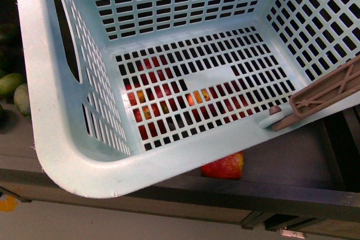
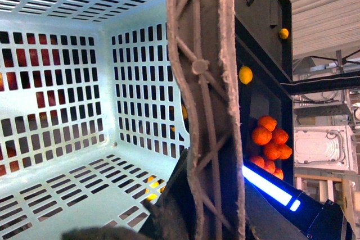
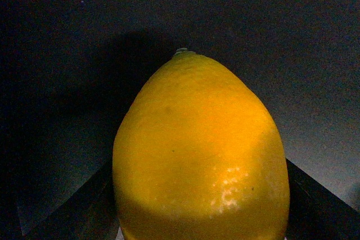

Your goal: Pick lemon and mango into basket

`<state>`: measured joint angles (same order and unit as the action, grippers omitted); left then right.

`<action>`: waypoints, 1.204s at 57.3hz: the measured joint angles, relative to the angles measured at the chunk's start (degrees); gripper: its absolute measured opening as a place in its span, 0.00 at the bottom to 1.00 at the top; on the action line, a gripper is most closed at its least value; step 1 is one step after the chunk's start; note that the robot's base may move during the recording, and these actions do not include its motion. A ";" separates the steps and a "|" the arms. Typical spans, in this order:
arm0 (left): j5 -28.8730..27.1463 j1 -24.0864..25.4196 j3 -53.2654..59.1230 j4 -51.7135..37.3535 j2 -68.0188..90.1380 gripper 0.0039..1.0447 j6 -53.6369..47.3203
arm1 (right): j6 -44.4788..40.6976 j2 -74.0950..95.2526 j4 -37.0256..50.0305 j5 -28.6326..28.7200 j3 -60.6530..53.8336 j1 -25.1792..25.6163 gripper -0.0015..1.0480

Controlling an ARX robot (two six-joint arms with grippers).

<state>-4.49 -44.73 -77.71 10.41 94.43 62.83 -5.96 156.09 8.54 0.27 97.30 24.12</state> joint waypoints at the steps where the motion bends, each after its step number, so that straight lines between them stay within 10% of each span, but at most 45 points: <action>1: 0.00 0.00 0.00 0.00 0.00 0.06 0.00 | 0.20 -0.44 0.33 0.37 -0.92 0.07 0.62; 40: -0.02 0.00 0.00 0.00 0.00 0.06 0.00 | 11.85 -55.52 14.40 32.83 -47.32 2.08 0.61; 69: -0.20 0.02 0.00 0.00 0.00 0.06 -0.02 | 24.63 -70.47 18.64 24.46 -54.07 -19.54 0.61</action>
<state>-4.69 -44.71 -77.71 10.41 94.43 62.81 18.68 85.62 27.18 24.73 43.22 4.58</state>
